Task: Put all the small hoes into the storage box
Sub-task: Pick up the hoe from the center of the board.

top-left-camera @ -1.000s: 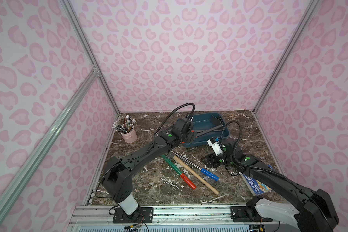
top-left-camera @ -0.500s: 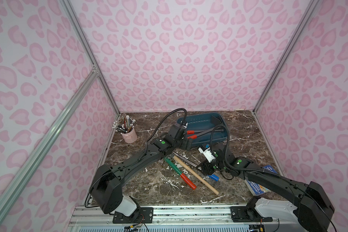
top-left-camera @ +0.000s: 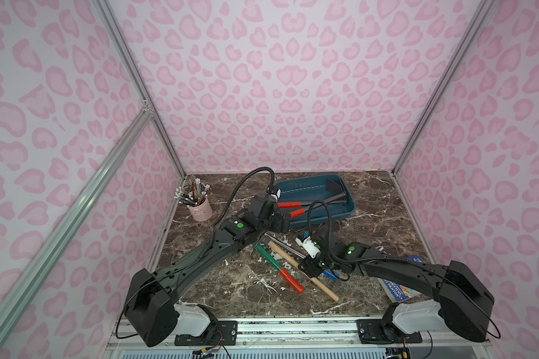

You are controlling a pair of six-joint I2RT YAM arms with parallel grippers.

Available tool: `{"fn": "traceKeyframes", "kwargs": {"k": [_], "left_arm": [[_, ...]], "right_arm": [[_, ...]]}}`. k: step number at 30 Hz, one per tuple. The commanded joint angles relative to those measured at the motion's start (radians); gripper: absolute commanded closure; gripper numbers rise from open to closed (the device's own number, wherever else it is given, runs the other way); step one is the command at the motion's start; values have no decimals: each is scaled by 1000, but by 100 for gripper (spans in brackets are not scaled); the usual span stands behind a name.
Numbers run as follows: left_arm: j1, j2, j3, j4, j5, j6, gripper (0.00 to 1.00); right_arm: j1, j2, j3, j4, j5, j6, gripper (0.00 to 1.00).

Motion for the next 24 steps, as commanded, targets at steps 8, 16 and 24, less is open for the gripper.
{"fn": "traceKeyframes", "kwargs": {"k": [8,16,24], "left_arm": [[7,-36,-1,2,2,38,4],[28,-50,-1,-9,16,41,4],[29,-55,-17,0,20,42,4]], "right_arm": [[24,78,36,28,41,-16,44],[41,146,56,38,76,-28,47],[41,200,70,67,75,-39,50]]}}
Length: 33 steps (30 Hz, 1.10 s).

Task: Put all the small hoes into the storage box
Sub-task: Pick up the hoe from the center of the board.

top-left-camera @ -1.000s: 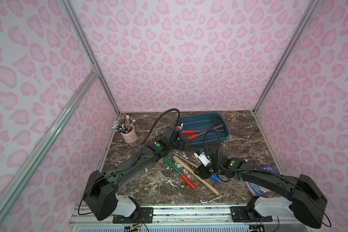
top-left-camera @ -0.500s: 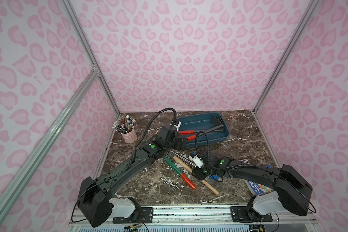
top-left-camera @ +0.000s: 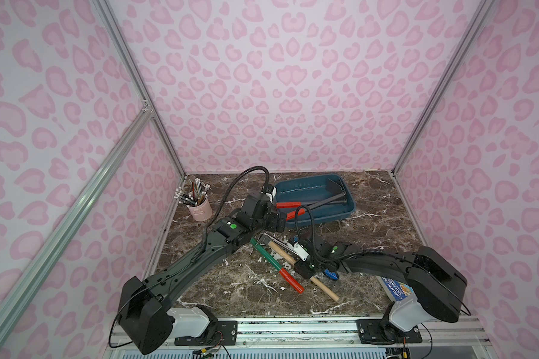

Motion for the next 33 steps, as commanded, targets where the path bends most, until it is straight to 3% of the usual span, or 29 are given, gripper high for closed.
{"fn": "traceKeyframes", "kwargs": {"k": [1,33], "left_arm": [[1,-14,-9,25,2,6,4],[1,-28,-18,31,-1,-9,4]], "right_arm": [[2,16,13,25,13,-20,50],[2,92,38,55,-5,-22,73]]}}
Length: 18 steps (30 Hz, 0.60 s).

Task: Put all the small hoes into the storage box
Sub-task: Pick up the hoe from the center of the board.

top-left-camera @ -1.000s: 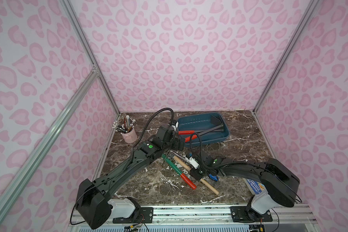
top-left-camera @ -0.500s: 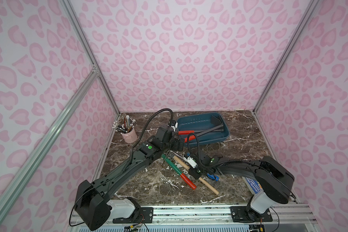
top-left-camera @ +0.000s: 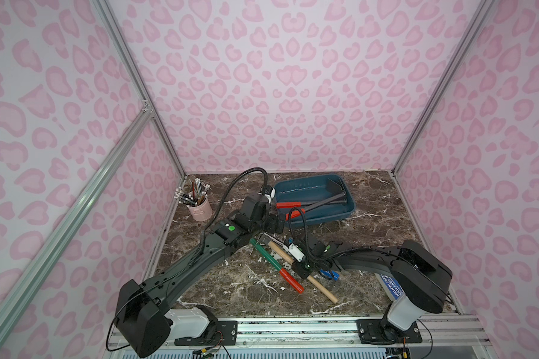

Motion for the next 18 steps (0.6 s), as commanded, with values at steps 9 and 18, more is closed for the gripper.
{"fn": "traceKeyframes", "kwargs": {"k": [9,18], "left_arm": [[0,0,-12,43,6,-9,3],[0,-1,-14,46,0,-4,3]], "right_arm": [[-4,-9,5,20,22,24,81],[-3,-35,3,20,43,33,92]]}}
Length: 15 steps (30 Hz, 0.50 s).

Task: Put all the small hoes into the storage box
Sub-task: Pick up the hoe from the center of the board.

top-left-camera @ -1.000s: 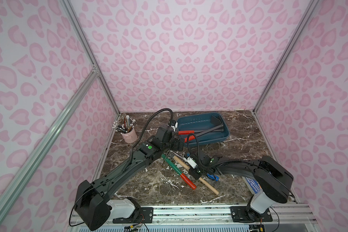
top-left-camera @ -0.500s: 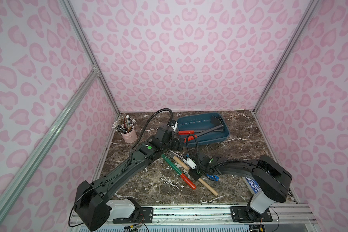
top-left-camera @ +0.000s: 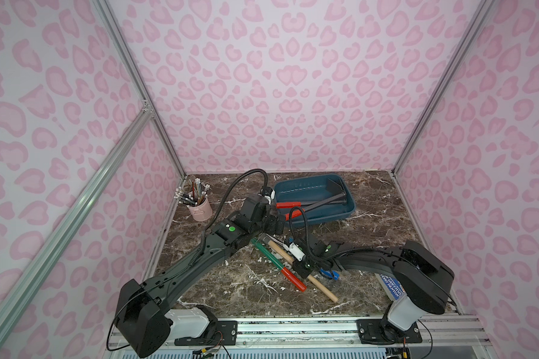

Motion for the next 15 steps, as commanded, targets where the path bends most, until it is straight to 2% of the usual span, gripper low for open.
{"fn": "traceKeyframes", "kwargs": {"k": [1,6,15], "left_arm": [[1,-3,3,45,0,-1,3],[1,-8,2,48,-7,-2,3],[1,-22,8,67,-19,-15,4]], "right_arm": [[-2,-20,3,19,37,29,93],[-5,-44,6,13,41,24,97],[-16,-85,-1,14,7,17,100]]}}
